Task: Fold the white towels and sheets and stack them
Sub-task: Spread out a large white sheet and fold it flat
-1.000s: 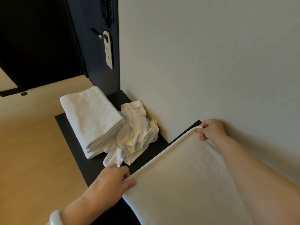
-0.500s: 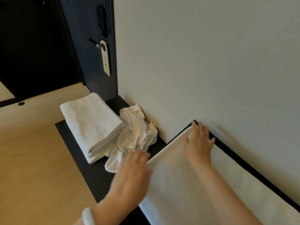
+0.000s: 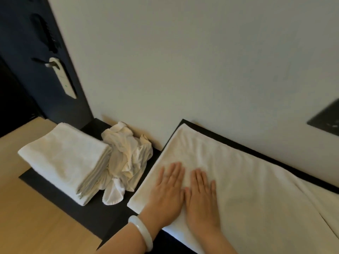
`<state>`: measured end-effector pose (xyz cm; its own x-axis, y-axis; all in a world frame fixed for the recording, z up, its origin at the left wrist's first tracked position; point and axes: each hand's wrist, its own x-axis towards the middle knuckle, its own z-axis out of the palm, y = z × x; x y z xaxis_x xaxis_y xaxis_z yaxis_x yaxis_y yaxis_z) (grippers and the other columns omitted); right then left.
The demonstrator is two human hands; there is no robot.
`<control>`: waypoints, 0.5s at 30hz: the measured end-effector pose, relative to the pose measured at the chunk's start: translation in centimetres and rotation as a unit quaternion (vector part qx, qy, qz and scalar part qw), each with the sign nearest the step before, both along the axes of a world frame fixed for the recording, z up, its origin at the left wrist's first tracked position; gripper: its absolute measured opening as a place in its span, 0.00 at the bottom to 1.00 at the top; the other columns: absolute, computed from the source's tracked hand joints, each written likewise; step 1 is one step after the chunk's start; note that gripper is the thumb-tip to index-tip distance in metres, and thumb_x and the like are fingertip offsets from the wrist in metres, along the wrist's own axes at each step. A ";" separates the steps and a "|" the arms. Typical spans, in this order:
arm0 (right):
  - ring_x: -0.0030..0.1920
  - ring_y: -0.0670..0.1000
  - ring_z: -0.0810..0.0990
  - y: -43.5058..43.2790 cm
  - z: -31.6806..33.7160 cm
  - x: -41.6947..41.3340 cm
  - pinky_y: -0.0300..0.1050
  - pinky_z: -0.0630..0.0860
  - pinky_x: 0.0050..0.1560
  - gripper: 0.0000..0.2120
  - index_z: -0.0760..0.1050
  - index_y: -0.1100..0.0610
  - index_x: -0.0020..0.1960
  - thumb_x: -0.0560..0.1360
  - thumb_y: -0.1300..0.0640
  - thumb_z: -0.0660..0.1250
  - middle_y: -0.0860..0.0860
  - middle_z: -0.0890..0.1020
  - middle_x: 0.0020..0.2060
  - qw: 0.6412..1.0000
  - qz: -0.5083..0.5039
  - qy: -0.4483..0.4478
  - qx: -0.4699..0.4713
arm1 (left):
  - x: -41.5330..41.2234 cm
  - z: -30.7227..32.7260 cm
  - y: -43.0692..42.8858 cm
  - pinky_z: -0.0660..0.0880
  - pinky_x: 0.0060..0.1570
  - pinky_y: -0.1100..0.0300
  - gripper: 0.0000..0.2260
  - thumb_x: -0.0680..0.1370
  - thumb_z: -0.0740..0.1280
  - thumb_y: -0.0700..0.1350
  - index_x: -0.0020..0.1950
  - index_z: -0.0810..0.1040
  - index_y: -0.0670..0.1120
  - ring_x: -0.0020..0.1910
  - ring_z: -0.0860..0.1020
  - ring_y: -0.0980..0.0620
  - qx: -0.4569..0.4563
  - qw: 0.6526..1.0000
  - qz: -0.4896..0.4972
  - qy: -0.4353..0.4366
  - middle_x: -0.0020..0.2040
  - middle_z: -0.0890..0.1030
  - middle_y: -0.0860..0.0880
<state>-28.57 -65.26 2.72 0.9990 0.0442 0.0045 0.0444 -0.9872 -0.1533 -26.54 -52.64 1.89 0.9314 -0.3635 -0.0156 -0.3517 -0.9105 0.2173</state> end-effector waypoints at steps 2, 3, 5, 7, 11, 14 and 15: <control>0.79 0.50 0.46 -2.1 -1.0 -1.6 0.50 0.39 0.77 0.33 0.47 0.56 0.80 0.80 0.42 0.36 0.52 0.50 0.80 1.000 -0.019 0.018 -0.005 | 0.0 -0.9 0.0 0.34 0.75 0.47 0.29 0.78 0.33 0.57 0.78 0.34 0.48 0.76 0.30 0.50 -0.005 1.000 -0.007 0.018 0.79 0.35 0.49; 0.79 0.49 0.47 -3.4 -1.1 -2.5 0.50 0.39 0.76 0.31 0.49 0.56 0.80 0.81 0.42 0.41 0.51 0.51 0.79 0.999 -0.037 0.016 0.000 | 0.0 -1.1 0.1 0.35 0.75 0.47 0.29 0.78 0.33 0.56 0.78 0.34 0.48 0.77 0.32 0.50 -0.001 1.000 -0.006 0.008 0.79 0.35 0.49; 0.79 0.50 0.51 -6.7 -0.9 -4.5 0.50 0.42 0.76 0.32 0.55 0.56 0.79 0.79 0.42 0.44 0.51 0.56 0.78 0.996 -0.087 0.002 0.009 | 0.1 -1.1 0.2 0.39 0.76 0.47 0.30 0.79 0.36 0.56 0.79 0.40 0.47 0.79 0.37 0.48 0.003 1.000 0.007 -0.006 0.80 0.41 0.48; 0.79 0.49 0.50 -11.0 -0.9 -7.3 0.50 0.43 0.78 0.36 0.53 0.54 0.80 0.76 0.39 0.39 0.50 0.54 0.79 0.987 -0.161 0.001 -0.009 | 0.0 -1.1 0.1 0.42 0.77 0.46 0.30 0.79 0.37 0.55 0.80 0.43 0.45 0.79 0.41 0.47 -0.003 1.000 0.002 -0.009 0.80 0.43 0.48; 0.80 0.48 0.43 -18.1 -0.2 -12.2 0.48 0.38 0.78 0.31 0.34 0.49 0.77 0.80 0.37 0.35 0.50 0.45 0.80 0.954 -0.292 0.052 -0.043 | -0.2 -0.4 -0.1 0.49 0.77 0.43 0.31 0.78 0.40 0.54 0.79 0.51 0.41 0.79 0.49 0.46 -0.034 0.999 -0.005 -0.007 0.79 0.51 0.45; 0.78 0.46 0.36 -19.6 0.0 -12.5 0.46 0.33 0.77 0.31 0.31 0.48 0.77 0.83 0.41 0.44 0.49 0.39 0.80 0.957 -0.276 0.092 -0.013 | -0.1 0.0 -1.1 0.41 0.77 0.46 0.36 0.73 0.31 0.55 0.79 0.42 0.42 0.79 0.41 0.48 0.010 1.000 0.013 0.005 0.80 0.43 0.46; 0.78 0.45 0.35 -19.6 0.0 -12.0 0.46 0.32 0.76 0.31 0.32 0.48 0.78 0.83 0.41 0.45 0.48 0.37 0.79 0.961 -0.259 0.100 0.002 | -0.2 0.5 -2.1 0.39 0.77 0.46 0.36 0.72 0.30 0.54 0.79 0.41 0.42 0.79 0.40 0.47 0.016 1.000 0.011 0.005 0.80 0.41 0.45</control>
<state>-40.59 -84.89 2.75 0.8675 -0.4592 -0.1913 -0.4840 -0.8680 -0.1112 -26.73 -54.74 2.37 0.9389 -0.3424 -0.0355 -0.3299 -0.9244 0.1915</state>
